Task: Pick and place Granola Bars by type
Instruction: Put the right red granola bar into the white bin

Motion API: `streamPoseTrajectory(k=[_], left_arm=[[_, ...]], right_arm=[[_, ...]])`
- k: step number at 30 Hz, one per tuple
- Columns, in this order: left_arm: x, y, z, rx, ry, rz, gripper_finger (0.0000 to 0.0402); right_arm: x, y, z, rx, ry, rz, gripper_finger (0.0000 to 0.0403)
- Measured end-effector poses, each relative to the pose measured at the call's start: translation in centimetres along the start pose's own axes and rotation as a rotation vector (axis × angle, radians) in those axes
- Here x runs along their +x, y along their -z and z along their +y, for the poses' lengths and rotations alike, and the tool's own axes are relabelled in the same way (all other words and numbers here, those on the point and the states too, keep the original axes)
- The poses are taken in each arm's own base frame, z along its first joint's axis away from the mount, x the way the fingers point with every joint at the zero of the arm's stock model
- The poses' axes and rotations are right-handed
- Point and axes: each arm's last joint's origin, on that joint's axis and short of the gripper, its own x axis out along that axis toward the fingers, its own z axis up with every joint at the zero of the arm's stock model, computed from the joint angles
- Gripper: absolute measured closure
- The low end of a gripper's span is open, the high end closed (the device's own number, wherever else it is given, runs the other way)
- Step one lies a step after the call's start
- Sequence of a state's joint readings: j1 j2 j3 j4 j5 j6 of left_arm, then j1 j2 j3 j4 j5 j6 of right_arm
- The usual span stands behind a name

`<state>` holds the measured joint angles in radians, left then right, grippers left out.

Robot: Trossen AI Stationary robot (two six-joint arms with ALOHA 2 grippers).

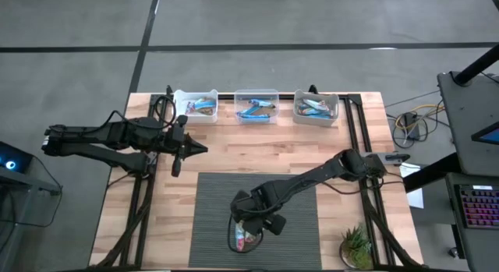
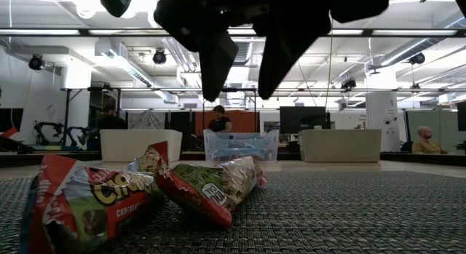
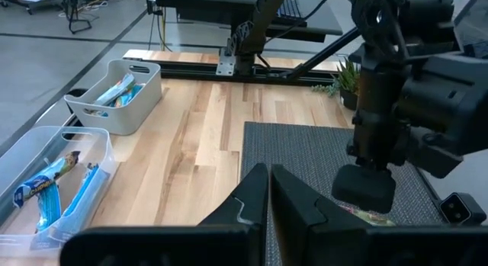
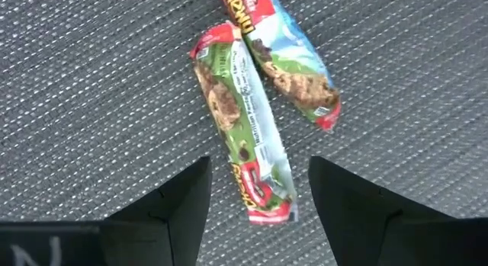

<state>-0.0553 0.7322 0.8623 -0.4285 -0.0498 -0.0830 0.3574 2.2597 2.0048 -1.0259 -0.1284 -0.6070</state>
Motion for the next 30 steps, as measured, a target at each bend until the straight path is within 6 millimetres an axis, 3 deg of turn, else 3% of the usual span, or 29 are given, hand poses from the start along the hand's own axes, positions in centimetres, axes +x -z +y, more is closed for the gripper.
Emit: streamPoseTrajectory(k=[15,30], left_arm=[[0.0,0.0,0.0,0.000,-0.005,-0.001,0.0401],[0.0,0.0,0.1,0.001,-0.031,-0.002,0.0401]], right_arm=[[3.2,1.7,0.6,-0.045,-0.024,0.041,0.0192],[4.1,2.1,0.4,-0.062,0.052,0.072,0.0192]])
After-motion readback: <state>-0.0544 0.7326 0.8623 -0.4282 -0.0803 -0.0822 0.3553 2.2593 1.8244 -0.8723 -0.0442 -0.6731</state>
